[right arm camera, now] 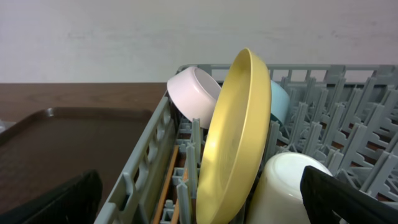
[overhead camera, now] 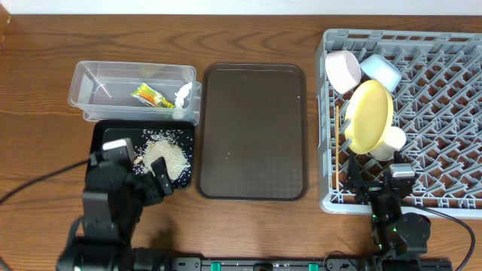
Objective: Sort waste into correct bins and load items into the dishwasher rack
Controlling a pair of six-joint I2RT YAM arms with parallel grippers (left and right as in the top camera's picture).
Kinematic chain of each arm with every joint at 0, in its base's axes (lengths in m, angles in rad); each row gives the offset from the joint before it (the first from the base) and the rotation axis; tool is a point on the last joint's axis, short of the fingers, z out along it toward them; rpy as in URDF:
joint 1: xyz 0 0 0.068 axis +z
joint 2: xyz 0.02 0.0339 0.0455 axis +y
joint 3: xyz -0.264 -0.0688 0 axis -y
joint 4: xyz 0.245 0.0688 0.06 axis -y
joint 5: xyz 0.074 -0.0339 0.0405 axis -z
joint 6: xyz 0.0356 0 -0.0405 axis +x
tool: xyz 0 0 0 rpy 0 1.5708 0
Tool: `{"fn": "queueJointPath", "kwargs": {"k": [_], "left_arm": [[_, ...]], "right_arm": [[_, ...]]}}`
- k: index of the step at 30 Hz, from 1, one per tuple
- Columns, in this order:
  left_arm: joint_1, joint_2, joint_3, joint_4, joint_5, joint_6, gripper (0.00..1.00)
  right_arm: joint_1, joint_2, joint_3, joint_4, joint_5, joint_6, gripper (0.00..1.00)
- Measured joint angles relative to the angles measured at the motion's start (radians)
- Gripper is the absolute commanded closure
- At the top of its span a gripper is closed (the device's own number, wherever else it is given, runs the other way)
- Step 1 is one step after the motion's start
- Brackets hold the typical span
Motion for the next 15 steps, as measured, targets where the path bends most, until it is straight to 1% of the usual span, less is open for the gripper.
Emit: {"fn": "queueJointPath", "kwargs": {"k": [10,12,15], "left_arm": [[0.011,-0.320,-0.405,0.387,-0.003,0.019,0.07],[0.011,-0.364,-0.469,0.447,-0.003,0.019,0.07],[0.011,-0.432,-0.573,0.579,-0.003,0.020,0.07]], "right_arm": [[0.000,0.000,0.000,0.000,-0.005,0.000,0.01],[0.000,0.000,0.000,0.001,-0.005,0.000,0.01],[0.000,0.000,0.000,0.000,-0.005,0.000,0.01]]}}
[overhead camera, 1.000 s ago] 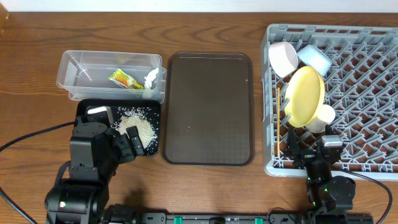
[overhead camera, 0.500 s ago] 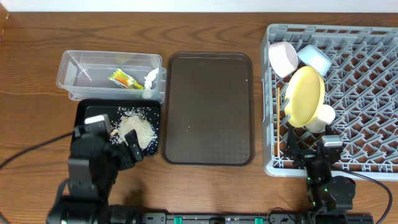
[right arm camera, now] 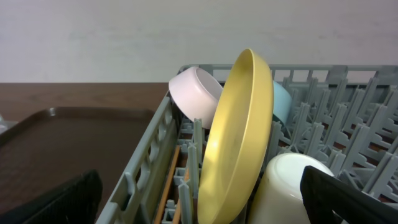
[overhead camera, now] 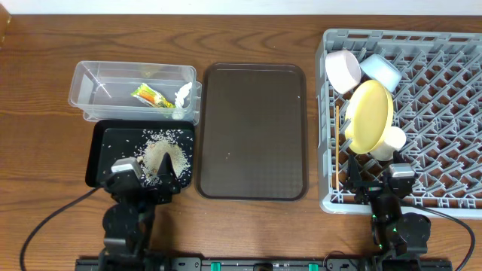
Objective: Sort waste into correct bins and load items into the dishwasher rack
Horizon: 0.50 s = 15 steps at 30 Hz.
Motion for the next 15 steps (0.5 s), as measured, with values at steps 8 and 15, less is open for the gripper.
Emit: {"fn": "queueJointPath", "kwargs": {"k": [8,15], "left_arm": [[0.000,-0.083,-0.191,0.253,0.017,0.070,0.07],[0.000,-0.084,-0.192,0.235,0.047,0.085,0.07]], "right_arm": [[0.000,0.000,0.000,0.000,0.000,0.000,0.01],[0.000,0.000,0.000,0.000,0.000,0.000,0.01]]}}
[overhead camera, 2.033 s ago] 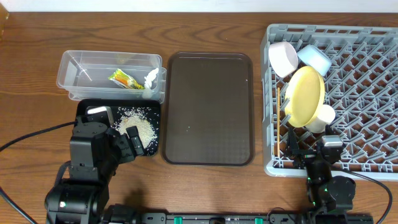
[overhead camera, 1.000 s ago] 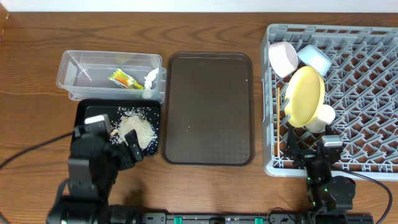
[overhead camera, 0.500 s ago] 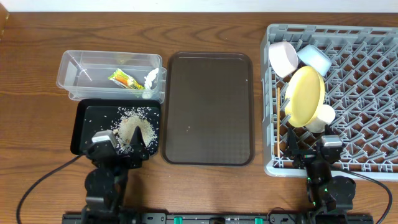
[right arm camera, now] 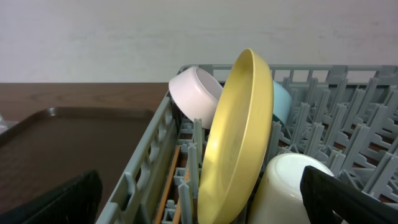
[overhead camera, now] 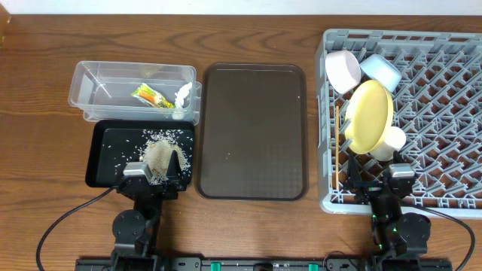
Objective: Sort waste into correct bins and load items into the dishwasher rack
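Note:
The grey dishwasher rack point(overhead camera: 452, 162) on the right holds a pink bowl point(overhead camera: 343, 69), a light blue bowl point(overhead camera: 380, 71), an upright yellow plate point(overhead camera: 369, 114) and a cream cup point(overhead camera: 388, 141). In the right wrist view the yellow plate point(right arm camera: 239, 137) stands beside the cream cup point(right arm camera: 286, 186), with thin wooden sticks point(right arm camera: 169, 183) along the rack wall. My right gripper point(overhead camera: 374, 183) stands open and empty at the rack's front edge; its fingers point(right arm camera: 68, 199) sit far apart. At the black bin's front edge, my left gripper point(overhead camera: 156, 175) looks open and empty.
A clear bin point(overhead camera: 94, 102) at the back left holds a bright wrapper point(overhead camera: 151, 96) and a white scrap. The black bin point(overhead camera: 105, 162) in front of it holds rice point(overhead camera: 162, 150). The brown tray point(overhead camera: 252, 132) lies bare in the middle.
My left arm has shifted a little to the right and drawn lower at the table's front edge. The right arm and everything in the rack are unchanged.
My left arm first stood raised over the black bin's front left corner. Then it was folded back at the table's front edge, and now it rests slightly further right. The right arm stayed parked at the rack throughout.

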Controlling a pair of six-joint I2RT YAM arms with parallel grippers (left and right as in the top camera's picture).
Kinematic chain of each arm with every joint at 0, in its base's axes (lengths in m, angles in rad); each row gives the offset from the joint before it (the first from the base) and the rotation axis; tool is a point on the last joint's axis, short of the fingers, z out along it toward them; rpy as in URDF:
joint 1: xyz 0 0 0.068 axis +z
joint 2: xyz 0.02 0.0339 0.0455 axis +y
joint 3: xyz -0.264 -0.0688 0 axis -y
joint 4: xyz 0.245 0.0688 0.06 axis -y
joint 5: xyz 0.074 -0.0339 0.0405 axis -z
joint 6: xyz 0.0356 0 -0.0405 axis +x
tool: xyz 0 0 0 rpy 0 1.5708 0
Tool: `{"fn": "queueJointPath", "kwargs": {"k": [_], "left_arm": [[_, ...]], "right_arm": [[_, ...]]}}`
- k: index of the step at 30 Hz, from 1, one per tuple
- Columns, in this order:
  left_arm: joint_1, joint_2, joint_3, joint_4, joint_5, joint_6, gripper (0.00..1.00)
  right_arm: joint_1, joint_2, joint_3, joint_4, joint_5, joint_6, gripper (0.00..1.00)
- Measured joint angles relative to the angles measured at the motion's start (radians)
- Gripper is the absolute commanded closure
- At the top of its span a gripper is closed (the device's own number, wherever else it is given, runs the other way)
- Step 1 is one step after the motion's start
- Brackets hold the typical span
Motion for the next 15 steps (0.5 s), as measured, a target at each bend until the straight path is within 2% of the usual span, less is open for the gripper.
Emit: {"fn": "queueJointPath", "kwargs": {"k": [15], "left_arm": [[0.000,0.000,0.002,-0.003,0.014,0.000,0.07]], "right_arm": [[0.000,0.000,0.000,0.000,0.000,0.000,0.01]]}}
